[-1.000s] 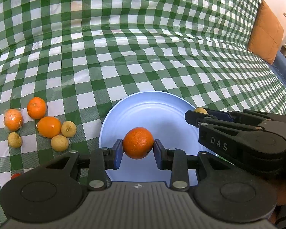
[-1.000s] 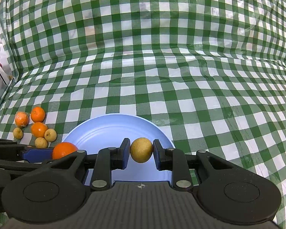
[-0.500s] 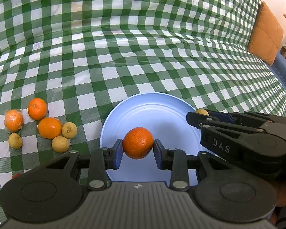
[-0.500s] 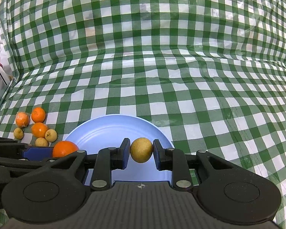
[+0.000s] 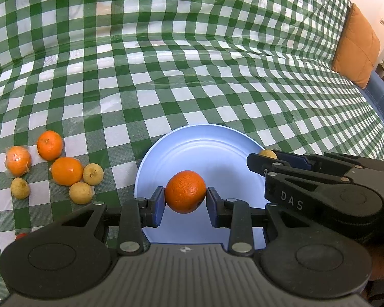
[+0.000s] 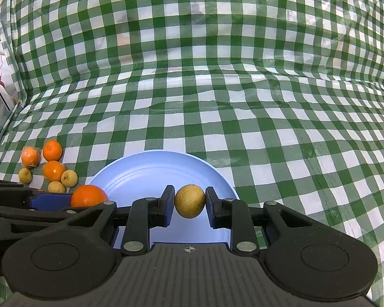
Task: Organize fruits
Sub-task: 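Carry the tangerine and yellow fruit with both tools over the blue plate, then open both tools to drop the fruits onto the blue plate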
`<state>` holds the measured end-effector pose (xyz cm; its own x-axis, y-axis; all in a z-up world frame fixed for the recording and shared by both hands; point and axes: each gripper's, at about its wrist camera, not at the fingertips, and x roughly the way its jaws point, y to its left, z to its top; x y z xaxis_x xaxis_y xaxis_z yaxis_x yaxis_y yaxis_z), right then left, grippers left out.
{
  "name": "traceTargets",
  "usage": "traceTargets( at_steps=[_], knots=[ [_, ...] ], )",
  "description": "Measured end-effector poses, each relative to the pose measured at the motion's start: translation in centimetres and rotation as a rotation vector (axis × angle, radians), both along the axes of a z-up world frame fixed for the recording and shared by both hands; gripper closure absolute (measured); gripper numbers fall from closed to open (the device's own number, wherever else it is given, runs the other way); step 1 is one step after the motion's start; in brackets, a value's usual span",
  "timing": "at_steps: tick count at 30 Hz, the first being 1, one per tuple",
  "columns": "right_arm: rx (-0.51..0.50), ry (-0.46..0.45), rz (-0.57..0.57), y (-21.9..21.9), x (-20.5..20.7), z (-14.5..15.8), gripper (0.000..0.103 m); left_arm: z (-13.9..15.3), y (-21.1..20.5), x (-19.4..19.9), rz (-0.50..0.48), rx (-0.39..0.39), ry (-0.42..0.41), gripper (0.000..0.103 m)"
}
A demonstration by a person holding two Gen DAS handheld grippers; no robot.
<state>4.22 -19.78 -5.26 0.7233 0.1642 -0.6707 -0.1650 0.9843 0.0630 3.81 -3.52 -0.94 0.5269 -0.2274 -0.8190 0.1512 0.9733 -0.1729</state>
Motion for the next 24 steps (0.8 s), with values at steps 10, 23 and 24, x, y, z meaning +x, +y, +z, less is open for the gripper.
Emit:
traceTargets(
  at_steps=[10, 23, 24],
  knots=[
    [-0.001, 0.0, 0.001, 0.0, 0.1, -0.1, 0.076, 0.0, -0.1, -0.2, 0.0, -0.006, -0.003, 0.065],
    [-0.031, -0.016, -0.083, -0.3, 0.3, -0.3, 0.047, 0.9, 0.5, -0.7, 0.0, -0.031, -0.078, 0.062],
    [-0.03, -0.018, -0.088, -0.2, 0.3, -0.3, 0.047, 1.0, 0.8, -0.8, 0.003, -0.029, -0.1, 0.071]
  ],
)
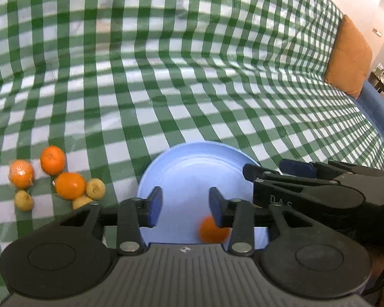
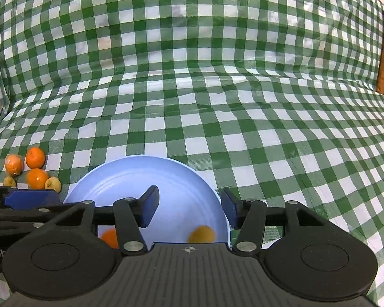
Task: Organize fruits
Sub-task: 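Open both tools to drop the fruits onto the blue plate, then return both tools to the pile and grasp a red tomato with the right tool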
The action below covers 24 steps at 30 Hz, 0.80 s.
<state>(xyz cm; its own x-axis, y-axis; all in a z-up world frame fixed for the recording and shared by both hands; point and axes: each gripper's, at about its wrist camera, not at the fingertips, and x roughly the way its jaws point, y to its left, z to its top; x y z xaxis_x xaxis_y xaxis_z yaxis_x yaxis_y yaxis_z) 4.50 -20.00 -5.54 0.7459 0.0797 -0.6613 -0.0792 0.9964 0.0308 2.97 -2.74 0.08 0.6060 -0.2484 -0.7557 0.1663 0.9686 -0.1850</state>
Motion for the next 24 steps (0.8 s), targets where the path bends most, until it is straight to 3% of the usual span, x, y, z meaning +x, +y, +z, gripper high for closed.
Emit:
traceTargets(
  at_steps=[4, 9, 11, 14, 18, 24],
  knots=[
    [0.014, -0.014, -0.002, 0.5, -0.1, 0.3, 0.047, 0.7, 2.3, 0.2, 0.046, -0.004, -0.028, 0.09],
    [0.037, -0.053, 0.046, 1.9, -0.8, 1.1, 0.05, 1.8, 8.2, 1.2, 0.183, -0.02, -0.014, 0.09],
    [0.062, -0.069, 0.085, 2.6, -1.2, 1.3, 0.067, 2.0, 11.2, 1.4, 0.255, -0.016, -0.001, 0.09],
    [0.101, -0.088, 0.173, 4.4, -1.9, 1.5, 0.078, 1.8, 15.3, 1.6, 0.357, -0.033, 0.037, 0.09],
    [0.136, -0.084, 0.318, 7.8, -2.8, 1.5, 0.079, 1.2, 19.0, 1.8, 0.447, -0.068, 0.1, 0.09],
    [0.15, -0.022, 0.53, 13.1, -4.0, 0.7, 0.077, -0.1, 22.2, 1.7, 0.502, -0.133, 0.169, 0.09]
  ],
)
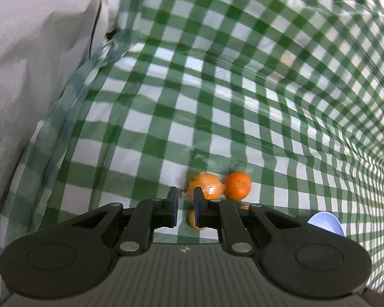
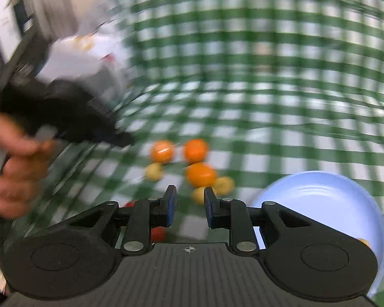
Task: Organize fruits
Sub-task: 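Return both tools to the pile and grasp a red tomato with the right tool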
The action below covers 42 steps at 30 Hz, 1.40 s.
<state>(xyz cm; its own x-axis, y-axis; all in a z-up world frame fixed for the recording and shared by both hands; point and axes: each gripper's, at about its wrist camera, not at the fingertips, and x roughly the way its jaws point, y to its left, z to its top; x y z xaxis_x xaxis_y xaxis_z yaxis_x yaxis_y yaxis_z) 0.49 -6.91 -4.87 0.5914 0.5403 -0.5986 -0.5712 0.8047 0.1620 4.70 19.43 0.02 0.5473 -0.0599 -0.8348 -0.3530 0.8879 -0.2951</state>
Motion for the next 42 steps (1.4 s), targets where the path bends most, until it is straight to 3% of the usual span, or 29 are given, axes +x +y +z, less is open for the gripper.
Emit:
traceTargets(
  at_steps=[2, 4, 13, 16, 17, 26, 33, 36, 42],
  knots=[
    [-0.038, 0.02, 0.057, 1.8, -0.7, -0.2, 0.056, -0.2, 0.4, -0.2, 0.006, -0.023, 0.009, 0.089],
    [-0.083, 0.035, 0.109, 3.2, -0.9, -0.8, 0.05, -0.4, 0.2, -0.1, -0.002, -0.034, 0.012, 0.088],
    [-0.172, 0.058, 0.177, 5.7, -1.0, -4.2, 0.051, -2.2, -0.8, 0.7, -0.054, -0.039, 0.069, 0.078],
    [-0.19, 0.043, 0.194, 5.7, -1.1, -4.5, 0.062, -2.8, -1.3, 1.0, -0.073, -0.04, 0.084, 0.069],
    [-0.193, 0.038, 0.193, 5.7, -1.0, -4.6, 0.068, -3.0, -1.5, 1.0, -0.077, -0.039, 0.089, 0.069],
    [-0.145, 0.028, 0.127, 4.0, 0.6, -3.9, 0.068, -4.0, -3.1, 2.0, -0.095, -0.02, 0.107, 0.069],
    [-0.146, 0.045, 0.102, 3.2, 1.6, -3.8, 0.068, -4.5, -4.5, 2.8, -0.117, 0.051, 0.117, 0.069],
    [-0.143, 0.048, 0.097, 3.1, 1.6, -3.7, 0.068, -4.7, -4.9, 2.9, -0.127, 0.084, 0.119, 0.077],
    [-0.122, 0.03, 0.072, 2.6, 1.4, -3.1, 0.068, -4.2, -5.2, 2.8, -0.134, 0.116, 0.1, 0.077]
  ],
)
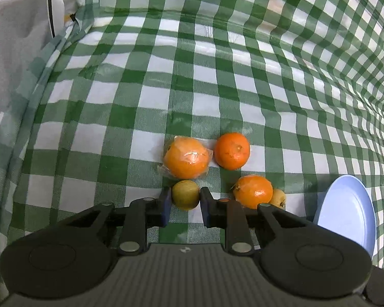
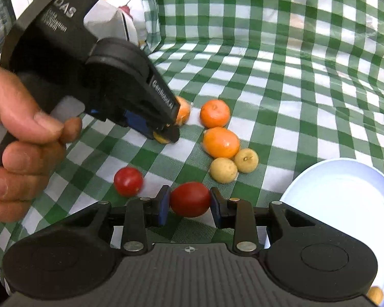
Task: Organize fruits
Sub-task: 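Return both tools to the pile and grasp a red tomato with the right tool, then grasp a yellow fruit with the left tool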
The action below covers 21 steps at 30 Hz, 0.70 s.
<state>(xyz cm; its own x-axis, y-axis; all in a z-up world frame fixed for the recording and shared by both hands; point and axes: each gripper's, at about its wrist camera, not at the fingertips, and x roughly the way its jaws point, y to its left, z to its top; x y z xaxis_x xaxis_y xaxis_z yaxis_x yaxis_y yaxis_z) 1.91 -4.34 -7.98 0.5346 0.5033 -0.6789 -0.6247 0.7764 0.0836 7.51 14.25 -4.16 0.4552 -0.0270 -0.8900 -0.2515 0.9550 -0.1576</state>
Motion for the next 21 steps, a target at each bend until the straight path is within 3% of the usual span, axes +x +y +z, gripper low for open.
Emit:
traceTargets(
  at_steps=[15, 21],
  knots=[
    [0.066, -0.082, -0.153, -2.0, 1.4, 1.3, 0.068, 1.2, -0.8, -0.2, -0.037, -0.003, -0.041, 0.077],
    [0.09, -0.092, -0.208, -3.2, 2.1, 2.1, 0.068, 1.3, -2.2, -0.2, -0.061, 0.045, -0.058, 0.077]
  ],
)
